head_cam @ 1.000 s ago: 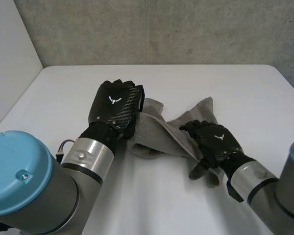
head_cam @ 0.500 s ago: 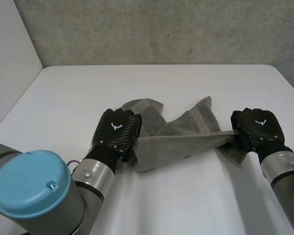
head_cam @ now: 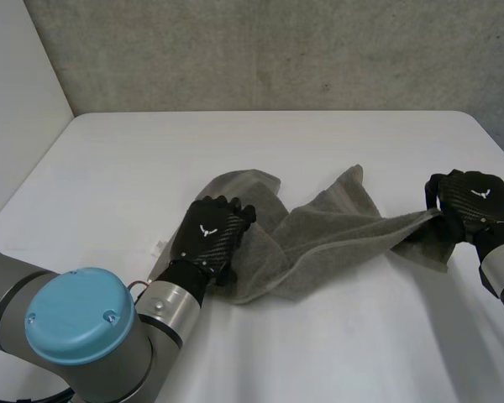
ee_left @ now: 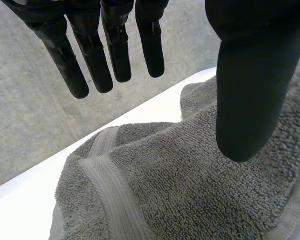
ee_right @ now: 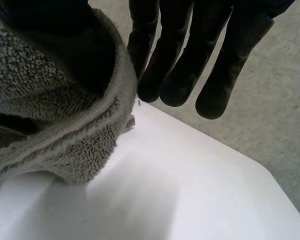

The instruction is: Fold the towel.

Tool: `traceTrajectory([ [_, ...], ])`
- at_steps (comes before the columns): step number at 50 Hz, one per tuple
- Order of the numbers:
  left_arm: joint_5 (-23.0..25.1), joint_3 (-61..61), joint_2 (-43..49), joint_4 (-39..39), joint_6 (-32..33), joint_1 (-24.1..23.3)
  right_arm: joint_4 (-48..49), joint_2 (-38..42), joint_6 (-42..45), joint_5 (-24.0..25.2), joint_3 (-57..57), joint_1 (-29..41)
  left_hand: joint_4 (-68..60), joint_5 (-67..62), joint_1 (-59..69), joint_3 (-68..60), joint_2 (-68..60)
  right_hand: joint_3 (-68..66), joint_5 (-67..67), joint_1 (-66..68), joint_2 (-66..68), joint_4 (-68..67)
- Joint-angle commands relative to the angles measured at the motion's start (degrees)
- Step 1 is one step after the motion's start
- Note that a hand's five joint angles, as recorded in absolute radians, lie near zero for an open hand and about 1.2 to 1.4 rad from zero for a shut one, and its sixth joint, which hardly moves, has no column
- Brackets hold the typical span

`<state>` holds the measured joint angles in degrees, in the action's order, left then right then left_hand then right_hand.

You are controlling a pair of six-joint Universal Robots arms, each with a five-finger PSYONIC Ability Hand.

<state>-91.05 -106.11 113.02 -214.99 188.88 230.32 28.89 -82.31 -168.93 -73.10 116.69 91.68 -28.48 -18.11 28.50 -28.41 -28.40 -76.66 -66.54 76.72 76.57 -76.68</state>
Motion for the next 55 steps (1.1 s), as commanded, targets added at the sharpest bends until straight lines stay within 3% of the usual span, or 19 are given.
traceTrajectory([
  [1,0.26,-0.07,-0.08,0.01,0.09,-0.05,0.03,-0.57,0.09,0.06,-0.32,-1.42,2.79,2.42,-2.81,2.71,2.71,-3.34,-3.46,3.28,3.43,-3.32],
  [6,0.17,0.81,-0.52,1.06,0.09,0.21,-0.06,-0.57,0.09,0.15,-0.41,-1.42,7.5,7.13,-7.52,7.42,7.42,-3.34,-3.46,3.28,3.43,-3.32],
  [14,0.87,0.46,-4.12,10.12,0.26,6.45,-0.06,-0.57,0.53,0.15,-0.59,-1.42,6.66,6.29,-6.68,6.58,6.58,-3.34,-3.46,3.28,3.43,-3.32],
  [16,2.62,-0.06,-4.56,14.75,0.17,7.94,-0.06,-0.49,0.97,0.15,-0.5,-1.33,5.48,5.12,-5.51,5.41,5.41,-3.34,-3.46,3.28,3.43,-3.32],
  [21,6.22,-2.52,-4.56,18.11,0.61,11.01,0.03,0.13,2.2,0.15,-0.59,-1.33,-2.23,-2.6,2.21,-2.31,-2.31,-3.34,-3.46,3.28,3.43,-3.32],
  [24,8.16,-4.36,-4.65,17.94,2.45,12.77,0.03,0.74,2.99,0.15,-0.67,-1.33,-7.28,-7.64,7.26,-7.35,-7.36,-3.34,-3.46,3.28,3.43,-3.32],
  [32,9.31,-5.25,-3.86,14.0,9.48,14.63,0.03,1.8,3.35,0.15,-0.67,-1.24,-6.63,-7.0,6.61,-6.71,-6.71,-3.34,-3.46,3.28,3.43,-3.32],
  [46,9.49,-4.73,0.71,6.78,10.37,14.89,0.03,2.15,3.35,0.23,-0.67,-0.98,-6.29,-6.66,6.27,-6.36,-6.37,-3.34,-3.46,3.28,3.43,-3.32],
  [55,9.49,-2.44,3.26,6.16,10.46,14.81,0.03,2.68,3.43,0.23,-0.76,-0.71,-7.3,-7.67,7.28,-7.38,-7.38,-3.34,-3.46,3.28,3.43,-3.32],
])
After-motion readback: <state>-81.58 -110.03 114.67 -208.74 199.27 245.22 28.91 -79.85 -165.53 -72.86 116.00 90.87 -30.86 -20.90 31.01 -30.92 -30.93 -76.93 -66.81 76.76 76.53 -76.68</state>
